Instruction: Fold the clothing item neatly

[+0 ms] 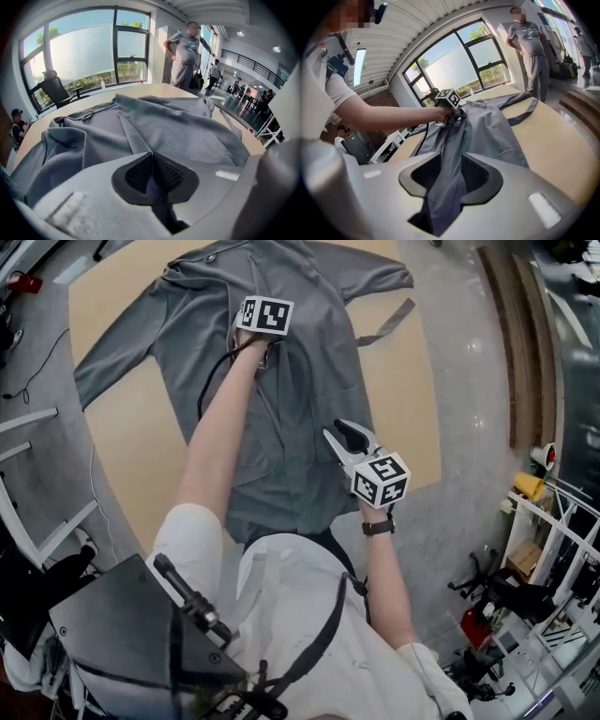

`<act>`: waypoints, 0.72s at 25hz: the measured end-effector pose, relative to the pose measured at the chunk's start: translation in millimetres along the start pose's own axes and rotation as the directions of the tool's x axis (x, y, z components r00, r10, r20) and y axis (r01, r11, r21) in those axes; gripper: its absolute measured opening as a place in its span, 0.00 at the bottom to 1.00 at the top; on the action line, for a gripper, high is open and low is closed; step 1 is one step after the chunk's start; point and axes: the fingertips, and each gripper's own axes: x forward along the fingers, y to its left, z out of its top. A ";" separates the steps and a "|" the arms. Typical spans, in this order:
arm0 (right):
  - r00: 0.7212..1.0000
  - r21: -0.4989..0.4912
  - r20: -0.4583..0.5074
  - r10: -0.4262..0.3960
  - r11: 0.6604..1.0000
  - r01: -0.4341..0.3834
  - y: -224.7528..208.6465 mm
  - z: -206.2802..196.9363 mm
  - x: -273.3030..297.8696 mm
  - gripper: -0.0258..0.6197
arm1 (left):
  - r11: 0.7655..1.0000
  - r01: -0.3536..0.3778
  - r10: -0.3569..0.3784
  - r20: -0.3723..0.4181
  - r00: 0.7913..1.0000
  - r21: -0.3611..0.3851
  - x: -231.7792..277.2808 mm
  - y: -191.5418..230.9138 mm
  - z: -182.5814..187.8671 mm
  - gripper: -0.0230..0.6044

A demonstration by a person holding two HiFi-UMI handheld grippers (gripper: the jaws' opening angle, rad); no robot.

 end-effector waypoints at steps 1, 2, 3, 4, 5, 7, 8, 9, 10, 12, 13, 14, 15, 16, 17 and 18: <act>1.000 -0.004 0.003 0.008 1.000 -0.008 2.1 4.3 3.0 0.25 | 0.999 0.006 -0.006 0.016 1.000 -0.036 -6.8 5.9 0.9 0.06; 1.000 -0.009 0.005 0.018 1.000 -0.018 4.5 8.1 5.8 0.25 | 0.996 0.021 -0.018 0.038 0.999 -0.084 -15.8 11.8 2.2 0.06; 1.000 -0.014 0.005 0.029 0.999 -0.029 6.8 11.7 8.4 0.25 | 0.990 0.042 -0.034 0.062 0.997 -0.132 -25.9 17.2 3.6 0.06; 0.999 -0.019 0.004 0.040 0.999 -0.040 8.8 15.0 11.0 0.25 | 0.984 0.060 -0.046 0.084 0.995 -0.169 -35.4 22.8 4.8 0.06; 0.999 -0.026 0.003 0.052 0.998 -0.052 10.0 18.5 14.3 0.25 | 0.979 0.066 -0.047 0.101 0.994 -0.191 -42.8 29.7 5.7 0.06; 0.997 -0.040 -0.001 0.077 0.996 -0.076 11.4 24.8 23.2 0.25 | 0.978 0.047 -0.025 0.111 0.993 -0.204 -50.1 47.7 4.7 0.06; 0.996 -0.045 -0.006 0.090 0.995 -0.090 12.7 26.2 28.0 0.25 | 0.978 0.035 -0.014 0.106 0.994 -0.203 -51.4 55.9 0.9 0.06; 0.994 -0.050 -0.013 0.106 0.993 -0.106 14.7 26.0 32.3 0.25 | 0.979 0.028 -0.009 0.097 0.995 -0.200 -52.3 61.8 -5.2 0.06; 0.992 -0.054 -0.021 0.124 0.991 -0.125 17.0 25.5 36.7 0.25 | 0.981 0.024 -0.007 0.086 0.996 -0.195 -53.3 65.8 -12.2 0.06; 0.985 -0.065 -0.033 0.169 0.983 -0.171 21.9 28.3 47.6 0.25 | 0.982 0.017 -0.001 0.082 0.997 -0.188 -59.4 72.7 -19.9 0.22; 0.981 -0.071 -0.036 0.192 0.978 -0.194 24.8 31.4 53.0 0.25 | 0.980 0.016 0.004 0.101 0.995 -0.198 -67.2 76.6 -19.7 0.24; 0.976 -0.076 -0.036 0.213 0.974 -0.215 27.6 34.6 57.3 0.25 | 0.975 0.015 0.014 0.128 0.992 -0.223 -78.9 80.8 -19.7 0.24; 0.972 -0.080 -0.035 0.231 0.969 -0.233 29.9 37.5 60.3 0.25 | 0.965 0.015 0.027 0.156 0.987 -0.262 -93.0 84.4 -21.9 0.24; 0.969 -0.084 -0.034 0.246 0.965 -0.248 31.2 40.5 62.5 0.25 | 0.950 0.017 0.043 0.184 0.982 -0.311 -108.3 86.8 -26.7 0.24; 0.965 -0.090 -0.034 0.259 0.961 -0.261 31.6 44.1 64.7 0.24 | 0.931 0.022 0.060 0.212 0.975 -0.363 -124.0 87.5 -33.4 0.23; 0.962 -0.099 -0.033 0.269 0.957 -0.271 32.1 49.0 67.3 0.24 | 0.912 0.029 0.077 0.239 0.968 -0.409 -140.0 86.8 -41.3 0.23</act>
